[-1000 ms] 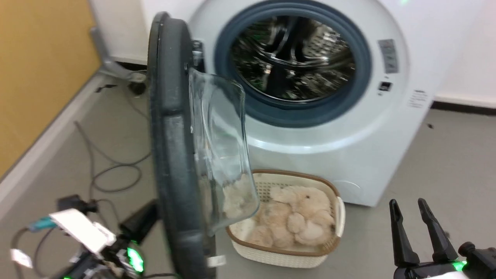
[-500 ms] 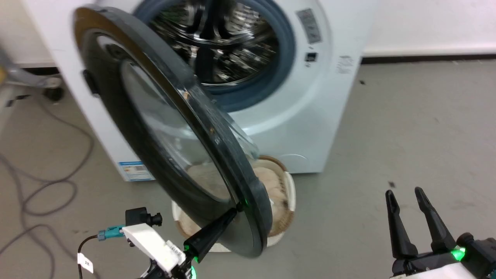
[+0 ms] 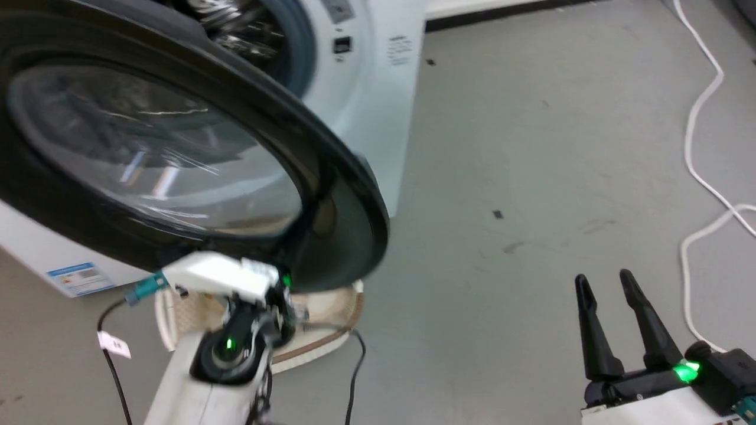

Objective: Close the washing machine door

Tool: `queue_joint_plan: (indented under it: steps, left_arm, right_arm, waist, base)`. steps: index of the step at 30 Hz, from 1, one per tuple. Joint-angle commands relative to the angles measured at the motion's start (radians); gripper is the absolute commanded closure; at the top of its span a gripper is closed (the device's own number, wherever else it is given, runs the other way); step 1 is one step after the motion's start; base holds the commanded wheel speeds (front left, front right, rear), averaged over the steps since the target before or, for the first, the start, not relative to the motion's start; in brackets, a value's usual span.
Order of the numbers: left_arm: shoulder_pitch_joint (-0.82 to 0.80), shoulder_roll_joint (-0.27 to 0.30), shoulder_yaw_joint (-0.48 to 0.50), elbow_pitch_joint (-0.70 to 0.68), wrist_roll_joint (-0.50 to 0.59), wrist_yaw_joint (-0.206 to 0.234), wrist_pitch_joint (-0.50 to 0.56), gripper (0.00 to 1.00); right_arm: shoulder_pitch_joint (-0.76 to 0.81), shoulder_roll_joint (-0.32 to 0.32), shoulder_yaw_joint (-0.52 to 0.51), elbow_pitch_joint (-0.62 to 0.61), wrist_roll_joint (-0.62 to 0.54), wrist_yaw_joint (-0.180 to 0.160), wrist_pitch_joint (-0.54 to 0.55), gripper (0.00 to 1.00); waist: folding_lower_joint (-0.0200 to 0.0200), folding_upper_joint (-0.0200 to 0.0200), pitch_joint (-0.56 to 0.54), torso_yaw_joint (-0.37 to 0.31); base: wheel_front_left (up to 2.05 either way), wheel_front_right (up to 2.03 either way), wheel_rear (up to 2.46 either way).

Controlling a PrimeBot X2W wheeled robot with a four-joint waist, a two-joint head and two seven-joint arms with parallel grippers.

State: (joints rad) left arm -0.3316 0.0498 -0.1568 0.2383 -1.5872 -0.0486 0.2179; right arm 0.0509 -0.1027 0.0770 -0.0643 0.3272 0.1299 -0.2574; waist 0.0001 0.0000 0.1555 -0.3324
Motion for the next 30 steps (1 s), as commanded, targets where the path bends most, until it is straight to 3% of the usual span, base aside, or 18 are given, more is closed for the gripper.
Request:
queue_joint_plan:
  steps: [1,6,14,22,26,30]
  left_arm:
    - [-0.05,0.001,-0.001,0.024,-0.001,-0.008,-0.04,1.0]
    - [-0.206,0.001,-0.014,0.167,0.01,-0.027,-0.192,1.0]
    - [-0.305,0.001,-0.058,0.294,-0.013,-0.059,-0.248,1.0]
    - [-0.226,0.015,-0.13,0.293,0.042,-0.08,-0.244,1.0]
    - [-0.119,0.078,-0.224,0.187,0.176,-0.082,-0.286,1.0]
    - [-0.018,0.194,-0.329,0.09,0.38,-0.082,-0.381,1.0]
  right_arm:
    - [-0.019,0.007,0.008,-0.001,0.003,0.001,-0.004,0.0]
    - [-0.039,0.021,0.022,0.003,0.003,0.001,-0.004,0.0]
    - [-0.04,0.031,0.028,0.009,-0.002,0.001,-0.004,0.0]
    - [-0.027,0.02,0.015,0.003,-0.008,0.001,-0.004,0.0]
    - [-0.013,0.006,0.009,0.007,-0.01,0.001,-0.004,0.0]
    - [0.002,-0.006,0.001,0.009,-0.013,0.001,-0.004,0.0]
  waist:
    - [-0.0001,0.0,0.035,-0.051]
    - [-0.0001,0.0,0.047,-0.102]
    - [-0.0001,0.0,0.041,-0.098]
    - [-0.0001,0.0,-0.009,-0.028]
    - [-0.0001,0.0,-0.042,0.02]
    - [-0.0001,0.0,-0.076,0.077]
  base:
    - [0.0,0.0,0.0]
    - [0.0,0.0,0.0]
    - [0.0,0.0,0.0]
    - [0.0,0.0,0.0]
    - [0.0,0.0,0.0]
    - [0.0,0.0,0.0]
